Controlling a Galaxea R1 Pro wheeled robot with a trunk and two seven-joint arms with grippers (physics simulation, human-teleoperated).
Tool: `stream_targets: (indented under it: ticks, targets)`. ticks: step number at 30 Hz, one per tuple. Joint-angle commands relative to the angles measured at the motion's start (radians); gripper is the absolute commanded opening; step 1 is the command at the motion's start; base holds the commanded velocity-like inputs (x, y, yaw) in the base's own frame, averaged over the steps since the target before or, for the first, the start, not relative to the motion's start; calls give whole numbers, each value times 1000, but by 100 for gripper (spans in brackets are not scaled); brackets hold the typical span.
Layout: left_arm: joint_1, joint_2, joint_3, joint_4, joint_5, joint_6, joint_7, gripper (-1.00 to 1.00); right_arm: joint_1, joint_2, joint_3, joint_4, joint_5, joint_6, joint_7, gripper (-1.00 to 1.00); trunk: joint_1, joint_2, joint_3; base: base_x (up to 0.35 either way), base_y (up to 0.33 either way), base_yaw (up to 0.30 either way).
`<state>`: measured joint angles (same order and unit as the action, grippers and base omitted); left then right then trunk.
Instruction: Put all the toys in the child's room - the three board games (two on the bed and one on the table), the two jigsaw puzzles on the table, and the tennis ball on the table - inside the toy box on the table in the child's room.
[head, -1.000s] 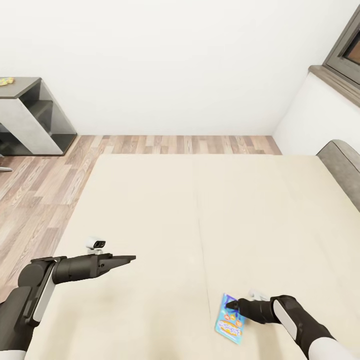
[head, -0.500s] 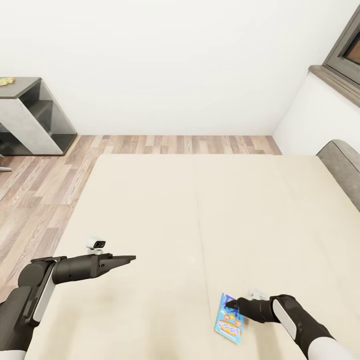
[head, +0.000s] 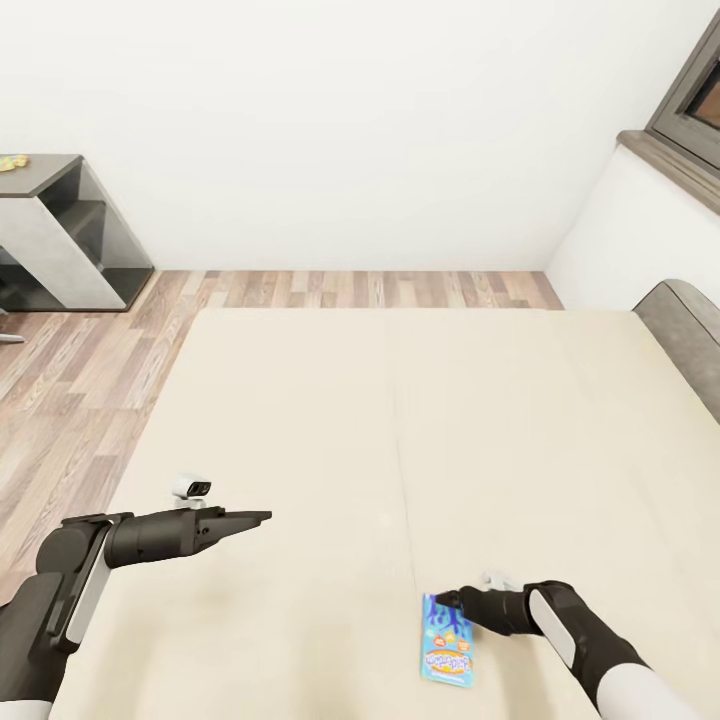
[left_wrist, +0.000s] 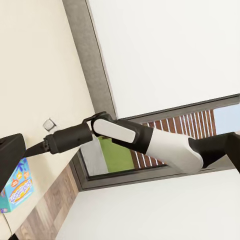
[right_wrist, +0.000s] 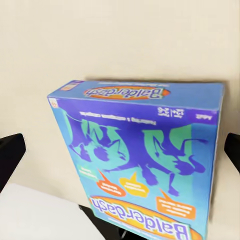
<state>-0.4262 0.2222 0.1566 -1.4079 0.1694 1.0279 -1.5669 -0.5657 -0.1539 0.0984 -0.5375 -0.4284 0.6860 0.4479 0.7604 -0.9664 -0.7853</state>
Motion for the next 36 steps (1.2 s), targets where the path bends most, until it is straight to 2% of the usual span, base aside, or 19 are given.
stream_targets:
  ticks: [1,36]
  targets:
    - [0,0,0,0,0,11,-4,100,-1,0,4,-1,-1,3,1,100,0,-1,-1,0,0,0]
    - [0,0,0,0,1,11,-4,100,-5,6,12,2,8,10,-12,100,0,-1,-4,0,0,0]
